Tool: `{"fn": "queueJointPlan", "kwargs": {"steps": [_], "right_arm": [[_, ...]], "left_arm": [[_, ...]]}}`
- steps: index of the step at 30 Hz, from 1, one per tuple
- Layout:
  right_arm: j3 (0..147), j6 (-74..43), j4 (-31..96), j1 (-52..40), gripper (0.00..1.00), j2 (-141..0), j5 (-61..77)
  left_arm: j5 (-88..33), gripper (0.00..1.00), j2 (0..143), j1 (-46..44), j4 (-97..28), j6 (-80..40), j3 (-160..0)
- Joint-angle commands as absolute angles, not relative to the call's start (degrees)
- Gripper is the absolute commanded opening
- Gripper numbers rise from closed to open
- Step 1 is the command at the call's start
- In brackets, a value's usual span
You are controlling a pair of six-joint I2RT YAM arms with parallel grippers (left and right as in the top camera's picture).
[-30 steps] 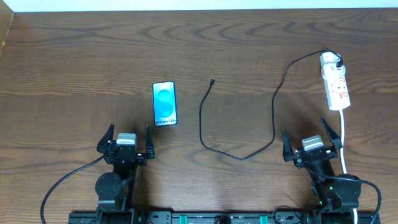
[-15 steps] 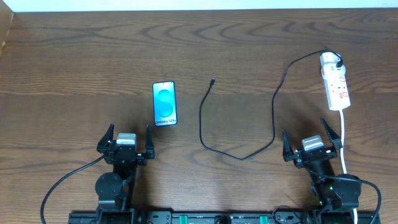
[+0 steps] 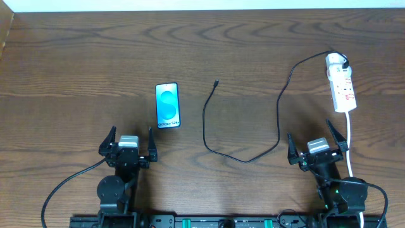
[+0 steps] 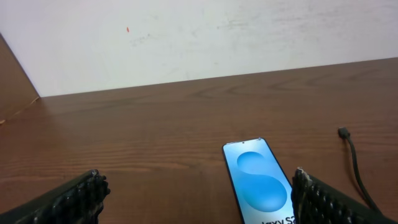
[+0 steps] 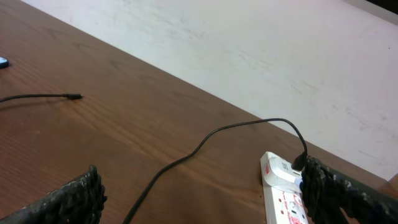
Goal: Plug charger to phone and switch on socket
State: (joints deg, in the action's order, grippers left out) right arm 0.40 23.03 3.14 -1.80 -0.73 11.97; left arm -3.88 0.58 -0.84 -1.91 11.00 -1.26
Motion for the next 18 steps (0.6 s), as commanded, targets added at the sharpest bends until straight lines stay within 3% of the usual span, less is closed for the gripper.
{"fn": "queueJointPlan", "kwargs": {"steps": [1, 18], "right_arm": [[0.34, 22.33, 3.36, -2.35, 0.99, -0.6, 11.94], [0.34, 22.33, 3.36, -2.35, 0.99, -0.6, 11.94]], "left_arm": [[-3.4, 0.96, 0.3, -0.56, -3.75, 11.97, -0.23], [-4.21, 0.96, 1.21, -0.6, -3.75, 11.73, -0.23]]}}
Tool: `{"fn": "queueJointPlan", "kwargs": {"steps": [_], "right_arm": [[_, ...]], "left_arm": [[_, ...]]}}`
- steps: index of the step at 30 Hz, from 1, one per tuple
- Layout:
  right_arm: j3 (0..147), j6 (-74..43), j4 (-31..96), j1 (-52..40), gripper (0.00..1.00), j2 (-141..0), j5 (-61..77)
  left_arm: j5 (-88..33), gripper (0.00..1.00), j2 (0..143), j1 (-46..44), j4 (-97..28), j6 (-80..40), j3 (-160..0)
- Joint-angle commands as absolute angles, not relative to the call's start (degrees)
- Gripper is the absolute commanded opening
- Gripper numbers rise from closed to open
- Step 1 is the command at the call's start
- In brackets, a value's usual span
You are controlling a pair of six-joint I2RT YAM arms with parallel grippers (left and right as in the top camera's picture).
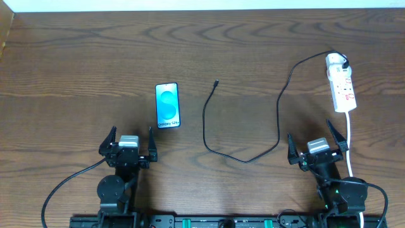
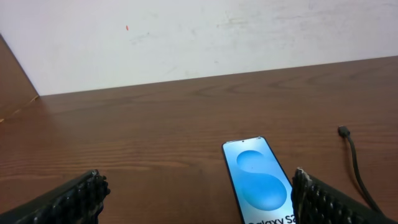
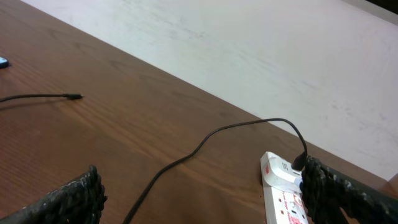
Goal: Plug charger to phone and switch on socket
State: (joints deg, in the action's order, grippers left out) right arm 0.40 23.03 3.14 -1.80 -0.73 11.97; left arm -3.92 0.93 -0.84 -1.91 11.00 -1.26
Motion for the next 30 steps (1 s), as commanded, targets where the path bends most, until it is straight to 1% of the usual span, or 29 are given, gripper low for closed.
{"fn": "queueJointPlan", "kwargs": {"steps": [1, 9, 19, 30], "right_arm": [[0.34, 22.33, 3.38, -2.35, 0.99, -0.6, 11.94], [0.34, 22.33, 3.38, -2.35, 0.99, -0.6, 11.94], [0.34, 22.33, 3.38, -2.35, 0.99, -0.6, 11.94], [0.34, 22.33, 3.38, -2.35, 0.99, -0.6, 11.94]], "left_arm": [[-4.23, 0.96, 1.41, -0.6, -3.77, 11.75, -0.23], [-3.77, 0.96, 3.57, -0.6, -3.7, 11.07, -0.54], [-4.1, 0.96, 7.27, -0.6, -3.75, 4.58, -4.64], [-7.07, 0.96, 13.67, -0.6, -3.75, 4.6, -9.69]]}}
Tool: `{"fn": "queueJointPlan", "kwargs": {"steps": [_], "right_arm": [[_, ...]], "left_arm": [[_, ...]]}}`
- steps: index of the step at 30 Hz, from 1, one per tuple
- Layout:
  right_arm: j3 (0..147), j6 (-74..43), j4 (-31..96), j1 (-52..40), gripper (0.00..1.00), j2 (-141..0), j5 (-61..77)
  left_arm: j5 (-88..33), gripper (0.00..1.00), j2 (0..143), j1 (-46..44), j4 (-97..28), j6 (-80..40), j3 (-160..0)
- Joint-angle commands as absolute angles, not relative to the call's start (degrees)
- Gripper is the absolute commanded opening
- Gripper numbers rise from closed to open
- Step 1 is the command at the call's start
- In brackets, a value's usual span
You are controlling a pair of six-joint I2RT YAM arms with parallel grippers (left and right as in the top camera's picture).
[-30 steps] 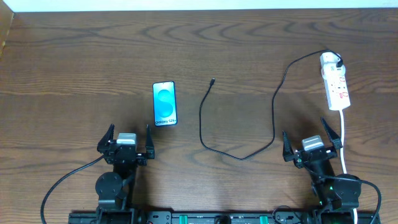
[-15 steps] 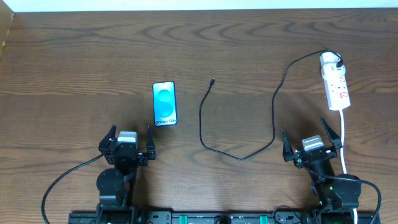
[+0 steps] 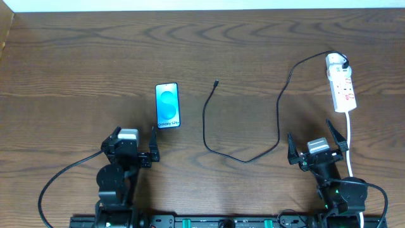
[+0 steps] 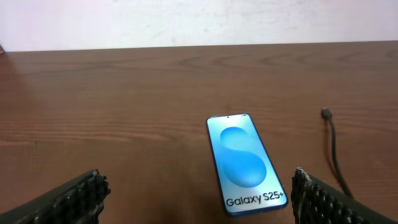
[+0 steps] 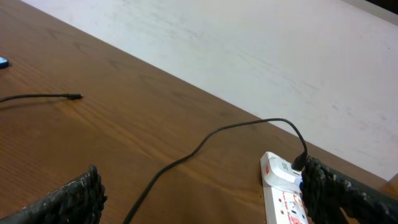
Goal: Plug charger to phone and switch on socket
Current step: 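Move the left gripper over the blue phone and lower onto it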
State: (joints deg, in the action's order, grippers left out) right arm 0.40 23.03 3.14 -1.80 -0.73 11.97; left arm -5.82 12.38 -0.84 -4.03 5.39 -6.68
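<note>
A blue-screened phone (image 3: 168,106) marked Galaxy S25+ lies flat on the brown table, also in the left wrist view (image 4: 244,163). A black charger cable (image 3: 243,155) curves from its loose plug end (image 3: 216,82) to the adapter in the white socket strip (image 3: 340,88). The strip (image 5: 283,193) and cable (image 5: 186,155) show in the right wrist view. My left gripper (image 3: 130,144) stands open just in front of the phone, empty. My right gripper (image 3: 318,147) is open near the strip's white lead, holding nothing.
The wooden table (image 3: 76,57) runs to a white wall at the back. A white lead (image 3: 350,136) trails from the strip toward the front edge beside my right arm. Black arm cables loop at the front by the mounting rail (image 3: 209,221).
My left gripper has shifted slightly forward and turned toward the phone, which now sits more centred and fully visible in its wrist view. The right gripper, phone and cable have not moved.
At both earlier moments the two grippers rested open at the front of the table, phone and cable lying untouched. By now only the left gripper has changed, angled a little toward the phone.
</note>
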Motion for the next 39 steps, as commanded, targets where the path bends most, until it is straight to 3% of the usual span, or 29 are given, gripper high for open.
{"fn": "queueJointPlan", "kwargs": {"steps": [1, 16, 31, 39], "right_arm": [[0.34, 22.33, 3.38, -2.35, 0.99, -0.6, 11.94], [0.34, 22.33, 3.38, -2.35, 0.99, -0.75, 11.94], [0.34, 22.33, 3.38, -2.35, 0.99, -0.75, 11.94], [0.34, 22.33, 3.38, -2.35, 0.99, -0.75, 11.94]], "left_arm": [[-7.07, 0.96, 14.2, -0.6, -3.77, 4.6, -10.31], [-13.39, 0.96, 29.74, -0.6, -13.52, 4.38, -30.94], [-18.85, 0.96, 56.53, -0.6, -39.38, 1.39, -64.82], [-26.55, 0.96, 64.66, -0.6, -43.88, 1.39, -71.64]]}}
